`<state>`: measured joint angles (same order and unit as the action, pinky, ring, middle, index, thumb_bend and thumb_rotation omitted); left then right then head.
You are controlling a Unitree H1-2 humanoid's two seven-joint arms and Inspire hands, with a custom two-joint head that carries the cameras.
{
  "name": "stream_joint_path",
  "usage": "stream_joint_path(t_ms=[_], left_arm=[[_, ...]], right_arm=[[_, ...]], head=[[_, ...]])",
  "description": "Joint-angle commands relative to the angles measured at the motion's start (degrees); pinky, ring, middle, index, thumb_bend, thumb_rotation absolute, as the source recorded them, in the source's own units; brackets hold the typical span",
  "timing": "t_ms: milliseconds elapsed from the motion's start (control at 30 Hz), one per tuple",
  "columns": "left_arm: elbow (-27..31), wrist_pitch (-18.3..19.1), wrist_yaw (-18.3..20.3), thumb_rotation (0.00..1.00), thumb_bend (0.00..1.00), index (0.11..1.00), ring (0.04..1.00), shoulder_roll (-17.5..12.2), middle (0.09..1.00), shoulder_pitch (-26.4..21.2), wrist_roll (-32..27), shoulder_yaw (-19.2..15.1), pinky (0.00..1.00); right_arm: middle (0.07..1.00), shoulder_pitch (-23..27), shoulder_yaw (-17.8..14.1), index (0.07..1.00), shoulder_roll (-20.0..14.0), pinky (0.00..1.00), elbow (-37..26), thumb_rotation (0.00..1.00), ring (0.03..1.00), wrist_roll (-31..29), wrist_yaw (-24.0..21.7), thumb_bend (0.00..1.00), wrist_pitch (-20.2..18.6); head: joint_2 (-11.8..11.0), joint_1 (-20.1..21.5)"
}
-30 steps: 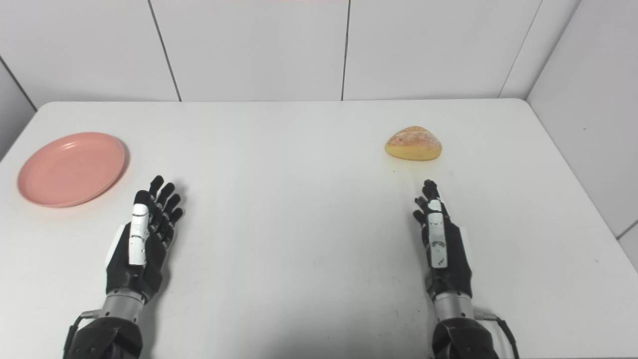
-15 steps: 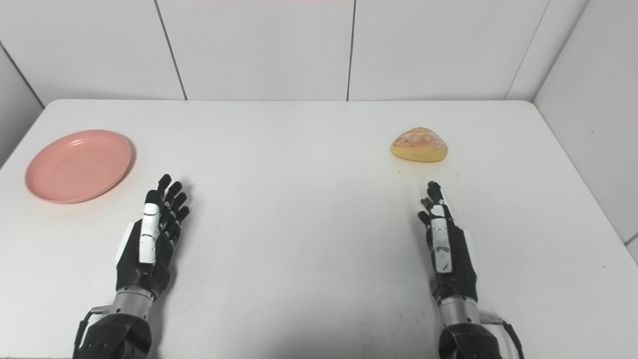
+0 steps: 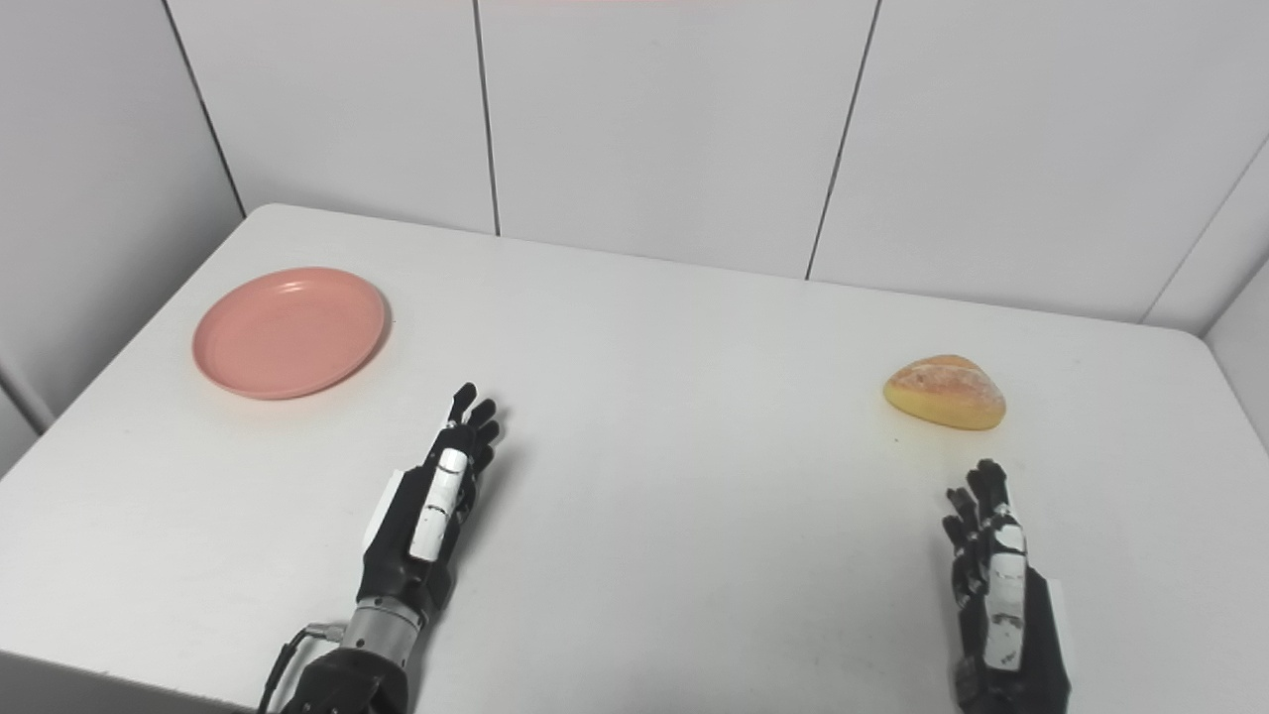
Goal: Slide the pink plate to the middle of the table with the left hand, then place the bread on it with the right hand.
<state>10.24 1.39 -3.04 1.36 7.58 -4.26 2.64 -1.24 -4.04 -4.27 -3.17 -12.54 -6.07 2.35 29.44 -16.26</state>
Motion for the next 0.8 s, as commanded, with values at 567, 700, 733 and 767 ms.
stream_joint_path(t_ms=[567,700,733,767], left_arm=[[-0.3,-2.5,-0.9,0.92,0.76,1.000,0.985,1.4,0.986,5.5,-1.8,0.2,1.00],[0.3,-2.8,-1.2,0.95,0.72,1.000,0.979,1.3,0.986,5.0,-3.0,-1.1,1.00],[0.6,-2.7,-1.3,0.95,0.72,1.000,0.979,1.2,0.986,4.8,-3.2,-1.4,1.00],[1.4,-2.2,-1.4,0.96,0.72,1.000,0.979,1.2,0.986,4.4,-3.6,-1.8,1.00]], right_arm=[[0.998,-1.1,-0.7,0.973,-1.3,1.00,3.5,1.00,0.982,1.2,-0.5,0.79,1.7],[0.993,-1.4,-0.3,0.961,-1.2,0.99,2.9,1.00,0.982,1.6,-0.4,0.77,1.0],[0.993,-1.4,-0.3,0.959,-1.2,0.99,2.8,1.00,0.982,1.5,-0.5,0.76,0.9],[0.992,-1.5,-0.2,0.957,-1.3,0.99,2.7,1.00,0.983,1.5,-0.6,0.76,0.9]], head=[[-1.9,2.4],[-2.1,2.5],[-2.1,2.5],[-2.1,2.5]])
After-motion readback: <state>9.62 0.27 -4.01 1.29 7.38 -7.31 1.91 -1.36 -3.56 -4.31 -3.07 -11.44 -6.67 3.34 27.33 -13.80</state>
